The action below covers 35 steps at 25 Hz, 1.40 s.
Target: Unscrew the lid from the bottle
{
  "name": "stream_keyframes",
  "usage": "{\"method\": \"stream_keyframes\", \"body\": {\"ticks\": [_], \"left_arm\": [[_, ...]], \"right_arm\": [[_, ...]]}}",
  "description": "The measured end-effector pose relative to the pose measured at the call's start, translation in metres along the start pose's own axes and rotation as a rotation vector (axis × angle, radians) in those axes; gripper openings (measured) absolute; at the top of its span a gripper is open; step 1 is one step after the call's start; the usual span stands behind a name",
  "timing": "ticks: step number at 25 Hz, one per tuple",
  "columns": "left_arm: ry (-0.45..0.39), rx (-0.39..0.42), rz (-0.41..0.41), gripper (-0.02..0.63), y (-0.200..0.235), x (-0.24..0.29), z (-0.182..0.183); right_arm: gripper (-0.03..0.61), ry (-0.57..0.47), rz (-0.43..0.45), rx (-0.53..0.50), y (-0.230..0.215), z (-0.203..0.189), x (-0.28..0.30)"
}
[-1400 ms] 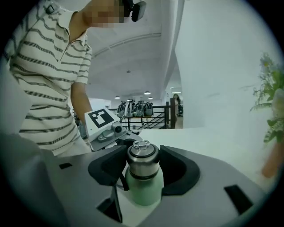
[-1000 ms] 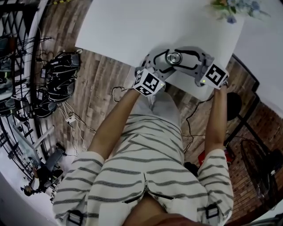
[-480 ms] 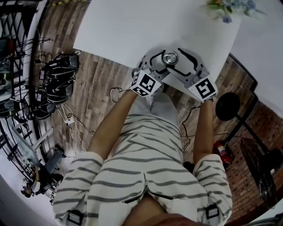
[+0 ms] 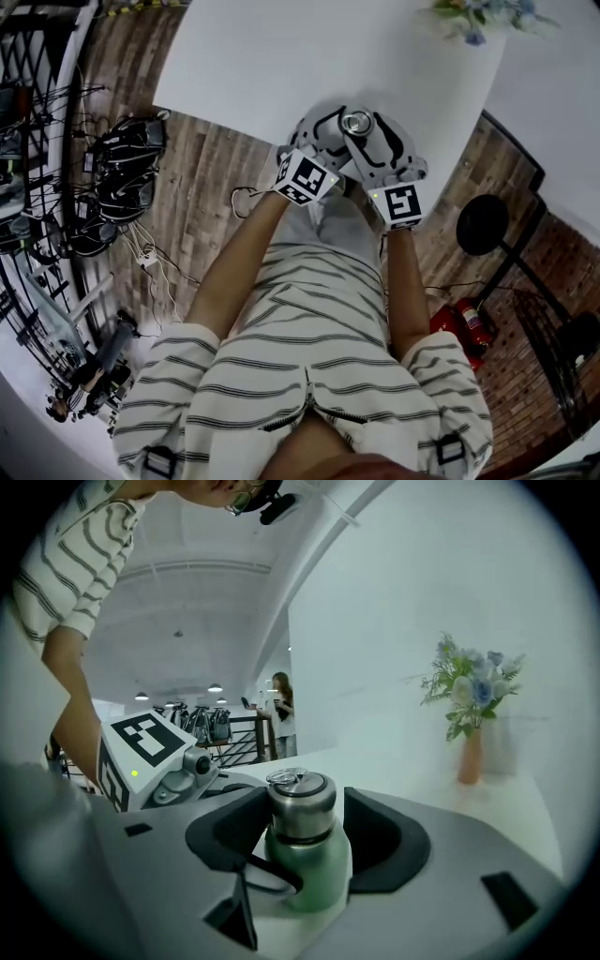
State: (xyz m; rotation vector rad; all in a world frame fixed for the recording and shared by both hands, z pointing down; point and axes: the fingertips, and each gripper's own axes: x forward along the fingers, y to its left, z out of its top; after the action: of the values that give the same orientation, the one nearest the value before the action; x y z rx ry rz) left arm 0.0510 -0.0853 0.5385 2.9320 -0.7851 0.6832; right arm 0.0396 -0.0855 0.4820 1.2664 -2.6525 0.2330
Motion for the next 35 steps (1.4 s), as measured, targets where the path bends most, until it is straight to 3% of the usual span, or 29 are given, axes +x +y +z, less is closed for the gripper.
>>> {"method": "stream_keyframes", "body": {"ticks": [6, 11, 14, 20, 23, 29, 35], "left_arm": [[-0.004, -0.002, 0.002, 0.313, 0.0, -0.001, 0.0], [-0.005, -0.001, 0.002, 0.313, 0.0, -0.002, 0.0], [-0.004, -0.002, 0.001, 0.313, 0.0, -0.001, 0.0], [-0.009, -0.003, -0.004, 0.313, 0.002, -0.002, 0.001], [-0.012, -0.004, -0.003, 0.313, 0.003, -0.003, -0.001], [-0.017, 0.002, -0.002, 0.313, 0.0, -0.003, 0.0], [-0.026, 0.001, -0.001, 0.328, 0.003, -0.005, 0.002]], "right_arm": [[0.225, -0.016, -0.042, -0.006, 0.001, 0.003, 0.002], [0.233, -0.018, -0.008, -0.033, 0.003, 0.003, 0.0], [0.233, -0.029, 0.07, -0.052, 0.004, 0.004, -0.002], [0.235, -0.065, 0.329, -0.073, 0.007, 0.017, -0.005], [0.235, -0.05, 0.39, -0.105, 0.011, 0.02, -0.005], [0.235, -0.077, 0.373, -0.082, 0.012, 0.029, -0.008], [0.236, -0.068, 0.276, 0.005, -0.002, 0.032, -0.012]]}}
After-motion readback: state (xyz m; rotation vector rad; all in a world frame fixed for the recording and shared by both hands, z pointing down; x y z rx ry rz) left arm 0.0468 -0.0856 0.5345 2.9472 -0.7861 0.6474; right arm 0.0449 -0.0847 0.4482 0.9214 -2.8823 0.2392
